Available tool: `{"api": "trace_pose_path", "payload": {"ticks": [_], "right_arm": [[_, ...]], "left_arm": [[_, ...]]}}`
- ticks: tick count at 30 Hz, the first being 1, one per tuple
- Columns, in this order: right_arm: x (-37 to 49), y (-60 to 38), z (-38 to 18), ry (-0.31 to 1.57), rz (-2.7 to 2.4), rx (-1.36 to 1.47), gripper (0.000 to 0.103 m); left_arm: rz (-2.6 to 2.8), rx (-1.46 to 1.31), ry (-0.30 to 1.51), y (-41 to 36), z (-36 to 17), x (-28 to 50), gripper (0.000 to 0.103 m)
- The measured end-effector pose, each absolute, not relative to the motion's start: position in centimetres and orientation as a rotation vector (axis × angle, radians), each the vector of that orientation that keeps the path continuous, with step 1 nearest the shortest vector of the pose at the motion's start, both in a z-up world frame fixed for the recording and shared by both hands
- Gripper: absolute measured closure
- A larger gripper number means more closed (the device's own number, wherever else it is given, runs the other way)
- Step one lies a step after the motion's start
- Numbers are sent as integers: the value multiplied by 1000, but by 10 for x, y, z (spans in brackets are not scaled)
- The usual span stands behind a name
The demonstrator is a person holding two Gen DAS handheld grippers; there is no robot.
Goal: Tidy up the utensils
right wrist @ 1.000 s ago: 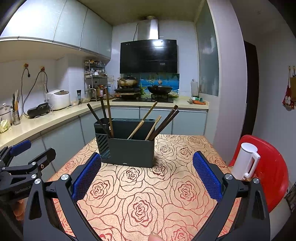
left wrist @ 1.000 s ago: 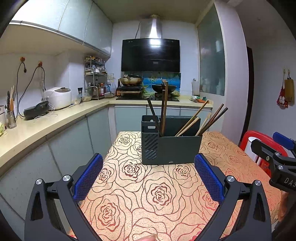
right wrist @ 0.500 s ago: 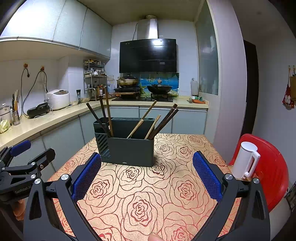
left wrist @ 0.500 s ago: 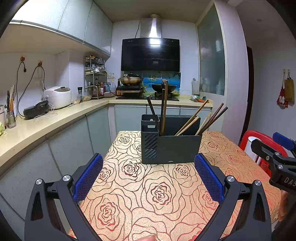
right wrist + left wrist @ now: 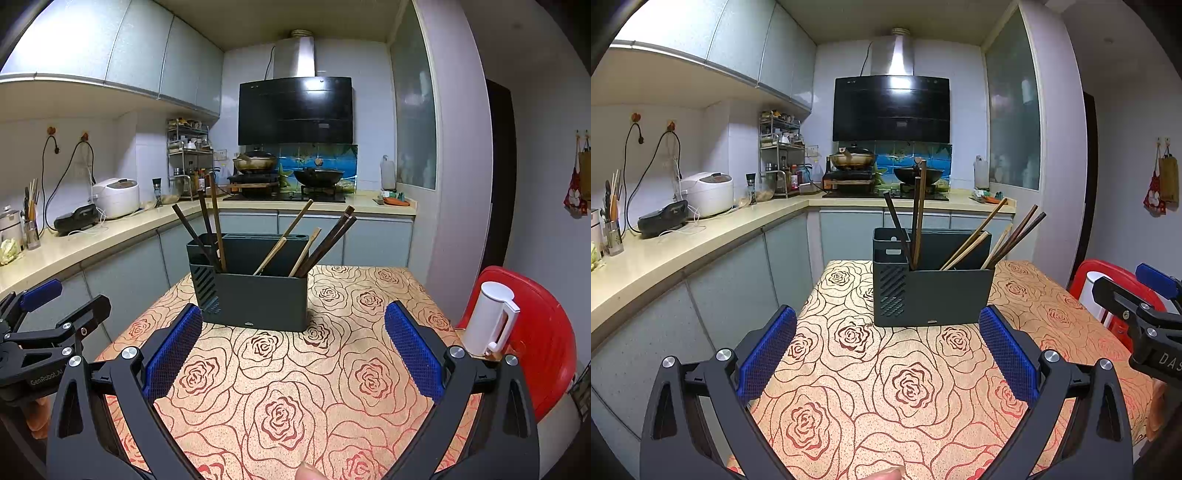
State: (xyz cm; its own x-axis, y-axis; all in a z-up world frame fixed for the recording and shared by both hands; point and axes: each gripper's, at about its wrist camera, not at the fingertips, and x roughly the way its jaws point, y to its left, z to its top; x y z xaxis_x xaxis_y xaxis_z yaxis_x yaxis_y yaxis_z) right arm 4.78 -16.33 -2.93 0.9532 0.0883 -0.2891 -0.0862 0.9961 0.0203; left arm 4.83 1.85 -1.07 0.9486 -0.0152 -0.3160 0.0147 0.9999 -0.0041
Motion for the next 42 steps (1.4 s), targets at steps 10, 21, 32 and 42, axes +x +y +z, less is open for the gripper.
{"api": "trace_pose_path", "payload": {"ticks": [10,21,32,42], "right_arm": [[48,-164,-29,294,89,7,7],[48,-164,-29,295,89,7,7],[48,-164,-30,297,88,8,7],[45,-165,-39,306,83,13,7]], "left_arm": [[-14,-1,320,18,-11,48,7],[-21,-4,320,17,-14,48,7],[-35,-11,322,16,-13,49,7],[-39,18,296,10,-13,44,7]]}}
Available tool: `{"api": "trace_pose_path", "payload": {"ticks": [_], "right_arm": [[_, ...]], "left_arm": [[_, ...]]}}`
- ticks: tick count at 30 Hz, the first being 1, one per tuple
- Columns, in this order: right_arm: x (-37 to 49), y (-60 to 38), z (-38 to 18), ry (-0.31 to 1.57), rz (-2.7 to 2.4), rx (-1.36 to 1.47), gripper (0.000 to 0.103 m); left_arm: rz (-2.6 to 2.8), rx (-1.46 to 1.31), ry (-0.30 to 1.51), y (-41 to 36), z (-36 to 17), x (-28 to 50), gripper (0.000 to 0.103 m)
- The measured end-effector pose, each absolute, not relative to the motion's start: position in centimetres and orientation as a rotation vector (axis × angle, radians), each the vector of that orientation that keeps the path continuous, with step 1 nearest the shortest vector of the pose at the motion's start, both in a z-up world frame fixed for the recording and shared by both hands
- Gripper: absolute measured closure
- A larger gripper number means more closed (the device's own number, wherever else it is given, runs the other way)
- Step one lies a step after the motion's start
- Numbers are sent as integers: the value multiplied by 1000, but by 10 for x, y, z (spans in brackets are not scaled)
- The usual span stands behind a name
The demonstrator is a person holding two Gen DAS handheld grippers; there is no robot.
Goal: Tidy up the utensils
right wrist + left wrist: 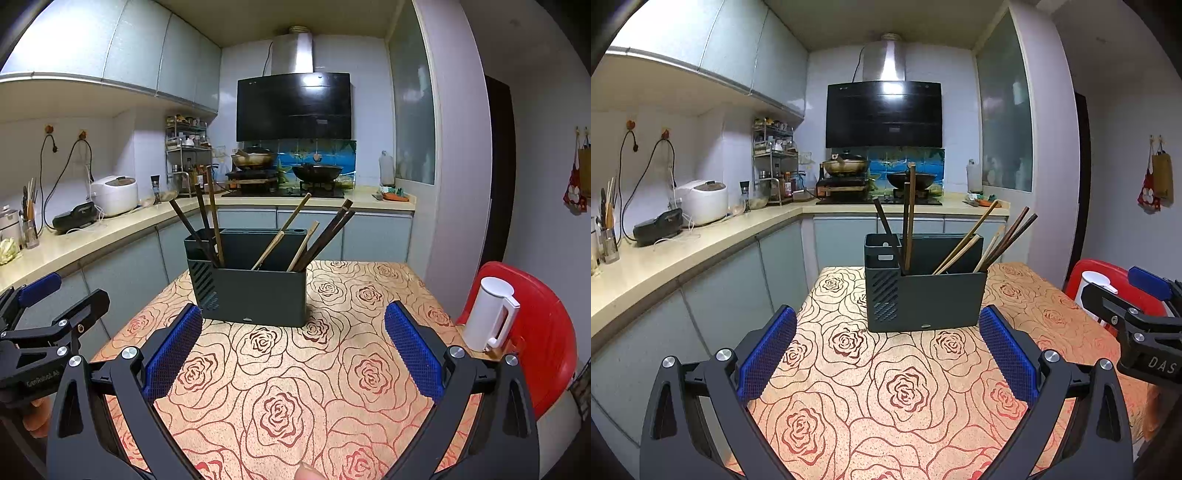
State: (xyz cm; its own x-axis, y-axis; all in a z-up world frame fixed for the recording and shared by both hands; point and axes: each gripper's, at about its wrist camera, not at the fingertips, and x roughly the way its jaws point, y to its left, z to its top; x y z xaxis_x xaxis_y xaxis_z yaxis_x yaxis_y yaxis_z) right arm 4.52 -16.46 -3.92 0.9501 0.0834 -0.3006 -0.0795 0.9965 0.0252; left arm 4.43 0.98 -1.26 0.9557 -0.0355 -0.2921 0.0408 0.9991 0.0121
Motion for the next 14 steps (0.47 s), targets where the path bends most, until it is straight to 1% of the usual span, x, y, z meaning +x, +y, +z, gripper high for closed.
{"api": "trace_pose_path", "payload": {"ticks": [14], "right_arm": [[47,-164,-39,320,79,18,7]], "left_arm": [[-18,27,348,7,-18,56,7]]}}
